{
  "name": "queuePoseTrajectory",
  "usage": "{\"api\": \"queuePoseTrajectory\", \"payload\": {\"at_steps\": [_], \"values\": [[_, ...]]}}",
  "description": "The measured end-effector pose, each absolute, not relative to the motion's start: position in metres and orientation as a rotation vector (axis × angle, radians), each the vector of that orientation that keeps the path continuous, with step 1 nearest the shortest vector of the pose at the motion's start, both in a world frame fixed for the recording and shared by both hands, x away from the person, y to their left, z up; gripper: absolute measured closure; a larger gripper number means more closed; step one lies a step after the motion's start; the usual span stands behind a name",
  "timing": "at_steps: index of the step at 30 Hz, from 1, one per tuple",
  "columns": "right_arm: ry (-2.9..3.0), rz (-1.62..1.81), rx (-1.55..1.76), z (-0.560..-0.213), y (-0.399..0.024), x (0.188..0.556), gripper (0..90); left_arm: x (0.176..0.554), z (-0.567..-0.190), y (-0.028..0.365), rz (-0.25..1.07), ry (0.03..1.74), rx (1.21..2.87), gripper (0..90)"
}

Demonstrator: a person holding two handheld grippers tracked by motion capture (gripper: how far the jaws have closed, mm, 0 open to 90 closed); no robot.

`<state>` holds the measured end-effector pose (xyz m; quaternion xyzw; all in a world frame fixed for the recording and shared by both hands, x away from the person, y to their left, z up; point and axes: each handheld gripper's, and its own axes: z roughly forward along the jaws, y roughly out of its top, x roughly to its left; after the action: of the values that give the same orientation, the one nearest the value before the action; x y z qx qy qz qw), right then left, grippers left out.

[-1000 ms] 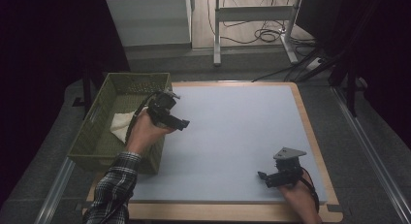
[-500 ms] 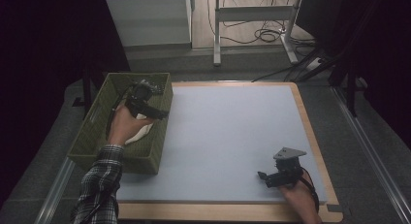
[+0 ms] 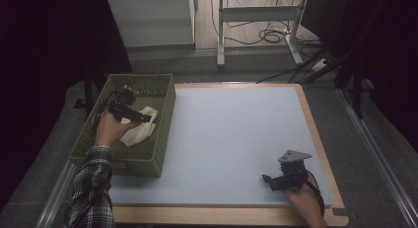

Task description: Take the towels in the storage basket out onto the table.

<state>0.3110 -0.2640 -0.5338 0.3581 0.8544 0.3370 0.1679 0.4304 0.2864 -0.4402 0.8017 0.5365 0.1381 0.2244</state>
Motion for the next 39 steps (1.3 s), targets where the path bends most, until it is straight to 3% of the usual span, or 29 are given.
{"api": "queuePoseTrajectory", "payload": {"at_steps": [16,19,25,26,28,31,39], "values": [[2.430,0.960,1.019,-0.534,-0.264,0.311,0.1,0.457,-0.501,0.301,0.149,1.706,2.306,5.9],[2.430,0.961,1.020,-0.534,-0.264,0.311,0.1,0.459,-0.508,0.299,0.134,1.729,2.393,11.9],[2.430,0.960,1.020,-0.534,-0.264,0.311,0.1,0.455,-0.505,0.295,0.185,1.740,2.480,45.8],[2.430,0.960,1.019,-0.534,-0.264,0.311,0.1,0.454,-0.504,0.294,0.214,1.742,2.504,59.3],[2.430,0.960,1.019,-0.534,-0.264,0.311,0.1,0.454,-0.503,0.295,0.227,1.752,2.514,72.1],[2.430,0.960,1.019,-0.534,-0.264,0.311,0.1,0.453,-0.502,0.297,0.218,1.757,2.495,77.7],[2.430,0.960,1.019,-0.534,-0.264,0.311,0.1,0.446,-0.491,0.310,0.172,1.721,2.328,78.8]]}}
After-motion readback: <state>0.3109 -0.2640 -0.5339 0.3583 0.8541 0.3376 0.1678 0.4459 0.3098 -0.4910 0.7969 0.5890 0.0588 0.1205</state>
